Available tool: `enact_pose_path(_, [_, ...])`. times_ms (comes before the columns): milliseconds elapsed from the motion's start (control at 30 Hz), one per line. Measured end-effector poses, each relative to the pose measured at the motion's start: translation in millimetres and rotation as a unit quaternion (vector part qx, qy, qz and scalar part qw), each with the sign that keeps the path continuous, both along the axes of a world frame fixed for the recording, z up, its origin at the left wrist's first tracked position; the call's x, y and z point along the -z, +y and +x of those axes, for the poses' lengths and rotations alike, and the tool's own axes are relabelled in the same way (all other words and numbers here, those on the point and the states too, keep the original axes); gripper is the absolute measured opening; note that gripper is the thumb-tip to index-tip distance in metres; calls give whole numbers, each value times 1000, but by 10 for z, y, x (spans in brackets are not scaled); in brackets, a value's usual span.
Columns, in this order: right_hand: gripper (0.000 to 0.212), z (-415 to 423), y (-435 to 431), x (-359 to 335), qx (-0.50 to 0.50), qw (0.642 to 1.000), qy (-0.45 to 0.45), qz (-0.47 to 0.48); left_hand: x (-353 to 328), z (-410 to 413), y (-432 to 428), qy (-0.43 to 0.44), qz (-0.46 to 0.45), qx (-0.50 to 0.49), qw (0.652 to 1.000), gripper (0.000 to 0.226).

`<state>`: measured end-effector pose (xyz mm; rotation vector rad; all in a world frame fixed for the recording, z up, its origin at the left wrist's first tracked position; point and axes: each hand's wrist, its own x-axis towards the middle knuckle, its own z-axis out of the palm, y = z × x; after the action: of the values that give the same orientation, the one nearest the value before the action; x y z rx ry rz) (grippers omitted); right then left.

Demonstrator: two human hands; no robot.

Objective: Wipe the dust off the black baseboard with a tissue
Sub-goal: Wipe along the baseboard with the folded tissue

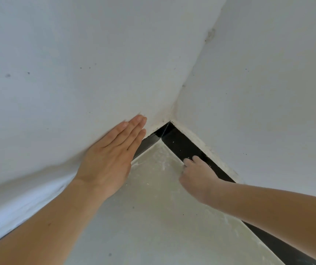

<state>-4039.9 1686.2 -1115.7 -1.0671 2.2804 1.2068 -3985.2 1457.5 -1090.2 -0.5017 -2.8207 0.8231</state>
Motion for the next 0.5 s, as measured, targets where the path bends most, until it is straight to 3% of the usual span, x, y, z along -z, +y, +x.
enact_pose_path(100, [11,-195,-308,84,-126,987,69,-65,23,-11,-3,8,16,-6,1000,67])
enact_pose_path(167, [9,-402,-445,159,-183,977,97,-58,36,-6,-1,7,6,-11,1000,67])
enact_pose_path(333, [18,-645,-290,263,-202,969,141,-36,25,-14,22,3,0,-19,1000,67])
enact_pose_path(500, [20,-273,222,268,-165,984,63,38,17,-1,5,3,21,-15,1000,70])
